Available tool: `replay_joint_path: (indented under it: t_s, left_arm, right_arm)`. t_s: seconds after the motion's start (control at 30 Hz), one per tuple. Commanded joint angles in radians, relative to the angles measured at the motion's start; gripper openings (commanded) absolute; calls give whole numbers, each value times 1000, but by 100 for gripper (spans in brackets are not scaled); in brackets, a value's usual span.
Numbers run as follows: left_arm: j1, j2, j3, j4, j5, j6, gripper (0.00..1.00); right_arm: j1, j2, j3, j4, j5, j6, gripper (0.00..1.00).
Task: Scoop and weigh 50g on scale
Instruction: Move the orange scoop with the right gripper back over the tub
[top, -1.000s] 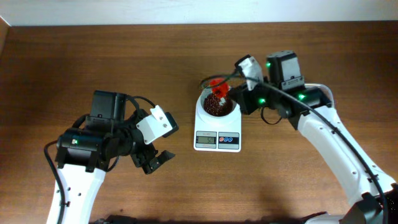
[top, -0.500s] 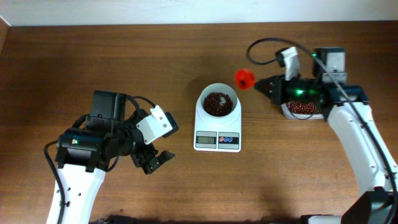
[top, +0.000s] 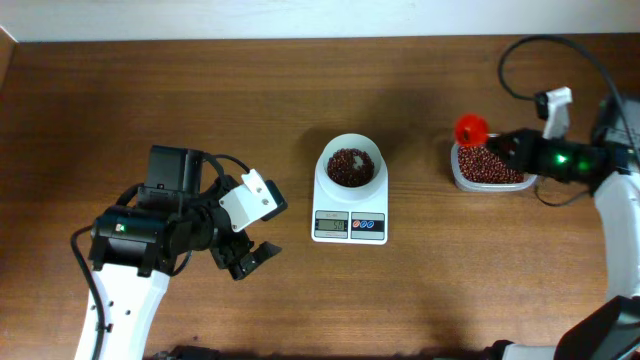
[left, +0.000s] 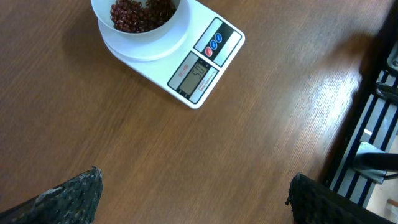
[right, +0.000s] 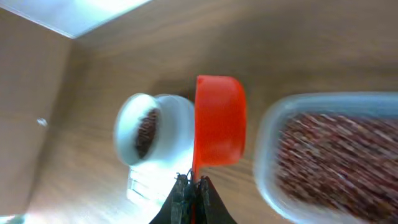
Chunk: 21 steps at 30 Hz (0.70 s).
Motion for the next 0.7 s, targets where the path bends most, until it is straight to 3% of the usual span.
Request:
replay_joint_path:
  t_s: [0.0, 0.23, 0.53, 0.67]
  left_arm:
    - [5, -8, 19, -2, 18, 16, 99]
    - [5, -8, 19, -2, 18, 17, 99]
    - [5, -8, 19, -2, 18, 16, 99]
    - [5, -8, 19, -2, 18, 17, 99]
  right_arm:
    - [-35, -6, 15, -32, 199, -130, 4]
    - [8, -29, 15, -28, 497, -136, 4]
    - [249, -59, 15, 4, 1005, -132, 4]
    - [318, -59, 15, 21, 1123, -132, 4]
